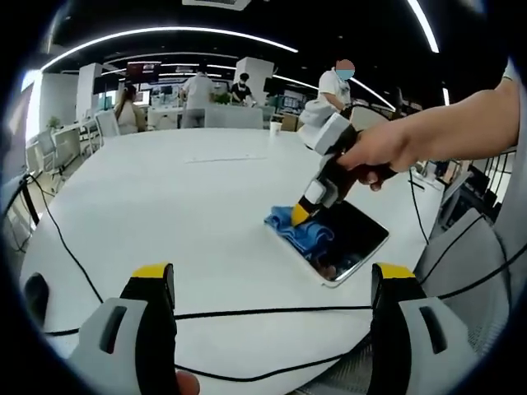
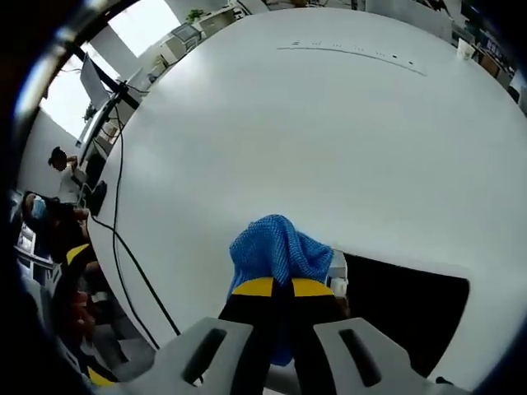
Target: Wipe the mirror surface with the cleaning cloth until all visible marks leave the cleaned area.
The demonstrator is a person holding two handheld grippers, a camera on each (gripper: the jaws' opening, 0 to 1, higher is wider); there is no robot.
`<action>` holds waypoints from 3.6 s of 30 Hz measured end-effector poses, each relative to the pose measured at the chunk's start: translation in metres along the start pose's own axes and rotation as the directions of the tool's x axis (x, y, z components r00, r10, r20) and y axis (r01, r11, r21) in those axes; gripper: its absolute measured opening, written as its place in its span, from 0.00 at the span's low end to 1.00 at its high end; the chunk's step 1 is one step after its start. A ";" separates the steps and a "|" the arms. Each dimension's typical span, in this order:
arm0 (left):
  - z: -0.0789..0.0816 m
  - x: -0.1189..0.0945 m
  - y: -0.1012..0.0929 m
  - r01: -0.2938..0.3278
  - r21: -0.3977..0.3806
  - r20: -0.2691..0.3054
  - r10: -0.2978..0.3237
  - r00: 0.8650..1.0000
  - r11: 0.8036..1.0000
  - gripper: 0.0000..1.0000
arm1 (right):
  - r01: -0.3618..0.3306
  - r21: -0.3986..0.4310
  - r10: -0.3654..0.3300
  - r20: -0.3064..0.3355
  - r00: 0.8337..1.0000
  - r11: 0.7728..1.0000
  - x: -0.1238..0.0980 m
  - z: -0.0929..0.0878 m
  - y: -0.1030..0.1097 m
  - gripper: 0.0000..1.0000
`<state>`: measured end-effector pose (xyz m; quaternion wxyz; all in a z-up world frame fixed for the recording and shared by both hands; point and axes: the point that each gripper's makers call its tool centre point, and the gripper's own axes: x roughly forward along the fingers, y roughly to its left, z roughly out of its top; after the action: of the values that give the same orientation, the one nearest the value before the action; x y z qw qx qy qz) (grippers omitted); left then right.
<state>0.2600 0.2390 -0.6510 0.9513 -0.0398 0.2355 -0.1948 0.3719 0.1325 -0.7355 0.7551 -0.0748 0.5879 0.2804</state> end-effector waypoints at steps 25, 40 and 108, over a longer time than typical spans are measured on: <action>0.000 -0.008 -0.012 -0.001 0.006 0.010 0.001 1.000 1.000 0.99 | -0.009 -0.022 0.009 -0.025 1.000 1.000 -0.001 -0.020 0.009 0.00; 0.000 -0.012 -0.015 -0.002 0.014 0.011 0.002 1.000 1.000 0.99 | -0.024 -0.033 0.024 -0.005 1.000 0.999 -0.001 -0.022 0.009 0.00; -0.014 0.010 -0.060 0.038 0.075 -0.026 -0.036 0.999 0.996 0.99 | -0.019 0.016 0.019 0.029 0.999 1.000 -0.038 -0.061 -0.091 0.00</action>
<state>0.2408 0.1798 -0.6573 0.9454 -0.0058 0.2390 -0.2216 0.3607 0.0174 -0.7382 0.7613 -0.0591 0.5799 0.2839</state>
